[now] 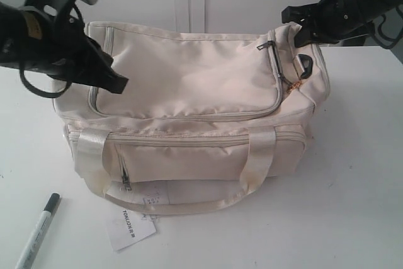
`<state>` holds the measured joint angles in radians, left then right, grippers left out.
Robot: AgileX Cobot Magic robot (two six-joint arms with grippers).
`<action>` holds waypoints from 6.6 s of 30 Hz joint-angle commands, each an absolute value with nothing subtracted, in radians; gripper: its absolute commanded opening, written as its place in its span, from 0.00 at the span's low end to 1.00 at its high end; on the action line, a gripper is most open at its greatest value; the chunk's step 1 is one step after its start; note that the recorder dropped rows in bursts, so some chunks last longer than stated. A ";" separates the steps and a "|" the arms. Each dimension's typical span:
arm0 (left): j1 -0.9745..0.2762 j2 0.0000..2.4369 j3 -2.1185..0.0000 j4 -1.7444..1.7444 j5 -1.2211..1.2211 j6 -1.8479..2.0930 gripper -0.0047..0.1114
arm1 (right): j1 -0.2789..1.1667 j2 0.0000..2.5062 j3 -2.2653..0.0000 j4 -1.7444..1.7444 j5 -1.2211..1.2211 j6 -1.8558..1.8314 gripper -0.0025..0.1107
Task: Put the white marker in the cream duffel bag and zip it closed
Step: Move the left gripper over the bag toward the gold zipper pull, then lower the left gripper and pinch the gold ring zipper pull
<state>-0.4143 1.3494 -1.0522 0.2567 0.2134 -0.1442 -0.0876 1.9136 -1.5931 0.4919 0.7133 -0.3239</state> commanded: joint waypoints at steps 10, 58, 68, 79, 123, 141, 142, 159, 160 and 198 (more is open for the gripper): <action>-0.514 1.493 -1.270 -0.100 0.426 0.276 0.04 | -0.090 1.911 -1.598 0.500 0.709 -0.336 0.02; -0.693 1.878 -1.498 -0.961 0.101 1.418 0.42 | -0.090 1.911 -1.598 0.500 0.709 -0.336 0.02; -0.701 1.935 -1.543 -0.961 0.077 1.418 0.42 | -0.090 1.911 -1.598 0.500 0.709 -0.336 0.02; -0.701 1.978 -1.549 -0.961 0.072 1.418 0.42 | -0.090 1.911 -1.598 0.498 0.709 -0.310 0.02; -0.711 2.026 -1.653 -0.961 0.114 1.315 0.04 | -0.090 1.911 -1.598 0.498 0.709 -0.310 0.02; -0.675 2.047 -1.653 -0.699 0.107 1.396 0.48 | -0.090 1.911 -1.598 0.498 0.709 -0.310 0.02; -0.678 2.049 -1.653 -0.692 0.114 1.429 0.48 | -0.090 1.911 -1.598 0.498 0.709 -0.310 0.02; -0.723 2.083 -1.653 -0.739 0.007 1.521 0.48 | -0.090 1.911 -1.598 0.498 0.709 -0.310 0.02; -0.723 2.083 -1.653 -0.739 -0.009 1.515 0.48 | -0.090 1.911 -1.598 0.498 0.709 -0.310 0.02; -0.658 1.944 -1.653 -0.696 0.260 1.218 0.22 | -0.090 1.911 -1.598 0.498 0.709 -0.310 0.02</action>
